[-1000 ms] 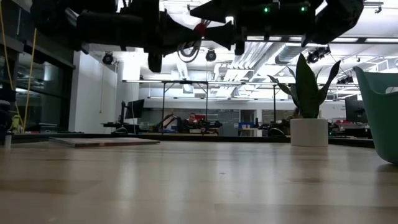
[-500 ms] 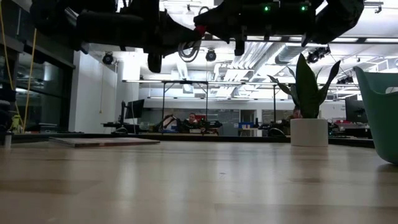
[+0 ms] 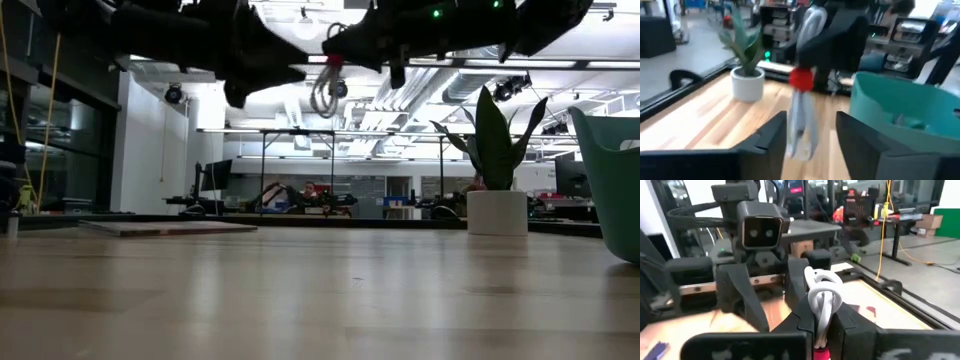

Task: Pick and place USB-C Cables
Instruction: Put the white USB cable into the bin

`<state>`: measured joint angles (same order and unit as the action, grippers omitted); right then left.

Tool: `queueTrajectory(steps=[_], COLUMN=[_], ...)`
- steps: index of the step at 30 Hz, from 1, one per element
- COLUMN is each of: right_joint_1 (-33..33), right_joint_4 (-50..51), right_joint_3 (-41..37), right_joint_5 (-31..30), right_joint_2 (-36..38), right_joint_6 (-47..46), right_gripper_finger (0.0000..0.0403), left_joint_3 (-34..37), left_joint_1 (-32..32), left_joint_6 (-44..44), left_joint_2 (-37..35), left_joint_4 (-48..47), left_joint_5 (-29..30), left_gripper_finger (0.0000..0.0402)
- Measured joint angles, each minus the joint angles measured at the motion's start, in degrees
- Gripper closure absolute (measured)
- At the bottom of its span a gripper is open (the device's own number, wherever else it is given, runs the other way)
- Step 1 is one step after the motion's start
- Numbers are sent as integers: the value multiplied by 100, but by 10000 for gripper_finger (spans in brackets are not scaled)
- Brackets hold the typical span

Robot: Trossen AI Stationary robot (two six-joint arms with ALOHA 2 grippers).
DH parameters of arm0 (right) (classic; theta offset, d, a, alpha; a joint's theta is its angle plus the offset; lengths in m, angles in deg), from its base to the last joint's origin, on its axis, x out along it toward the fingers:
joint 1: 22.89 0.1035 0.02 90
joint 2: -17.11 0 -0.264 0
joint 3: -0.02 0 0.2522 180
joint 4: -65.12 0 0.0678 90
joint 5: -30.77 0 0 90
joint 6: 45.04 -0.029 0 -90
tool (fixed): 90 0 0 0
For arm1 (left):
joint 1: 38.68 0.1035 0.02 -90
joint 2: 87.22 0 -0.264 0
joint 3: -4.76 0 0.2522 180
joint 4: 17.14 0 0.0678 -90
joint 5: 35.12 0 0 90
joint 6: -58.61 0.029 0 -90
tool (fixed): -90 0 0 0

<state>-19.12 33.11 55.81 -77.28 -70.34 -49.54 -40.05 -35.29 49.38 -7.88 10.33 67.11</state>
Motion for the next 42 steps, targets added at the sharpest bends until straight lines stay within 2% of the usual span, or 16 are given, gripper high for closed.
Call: queueTrajectory(steps=[5, 10, 14, 20, 22, 26, 32, 42], right_joint_1=[79, 294, 590, 949, 1016, 1064, 1069, 1064], right_joint_4=[1004, 2114, 2570, 2483, 2463, 2563, 3210, 3354], right_joint_3=[-4, -4, -135, -629, -776, -857, -857, -857], right_joint_5=[4, -34, -443, -1093, -1037, -914, 65, 368], right_joint_2=[495, 1127, 1634, 2478, 2664, 2772, 2770, 2768], right_joint_6=[98, 109, 241, 297, 298, 253, 347, 347], right_gripper_finger=[399, 400, 400, 400, 400, 400, 400, 400], left_joint_3=[11, 27, 242, 986, 1156, 1262, 1265, 1265], left_joint_1=[71, 25, -25, -25, -23, -23, -4, -10], left_joint_6=[46, 160, 272, 211, 212, 249, 551, 605], left_joint_2=[-671, -1288, -1678, -2319, -2502, -2708, -2748, -2748], left_joint_4=[-940, -1518, -1385, -783, -477, -495, -474, -509], left_joint_5=[-47, -281, -297, -294, -295, -346, -543, -560], left_gripper_finger=[203, 189, 190, 192, 192, 192, 192, 192])
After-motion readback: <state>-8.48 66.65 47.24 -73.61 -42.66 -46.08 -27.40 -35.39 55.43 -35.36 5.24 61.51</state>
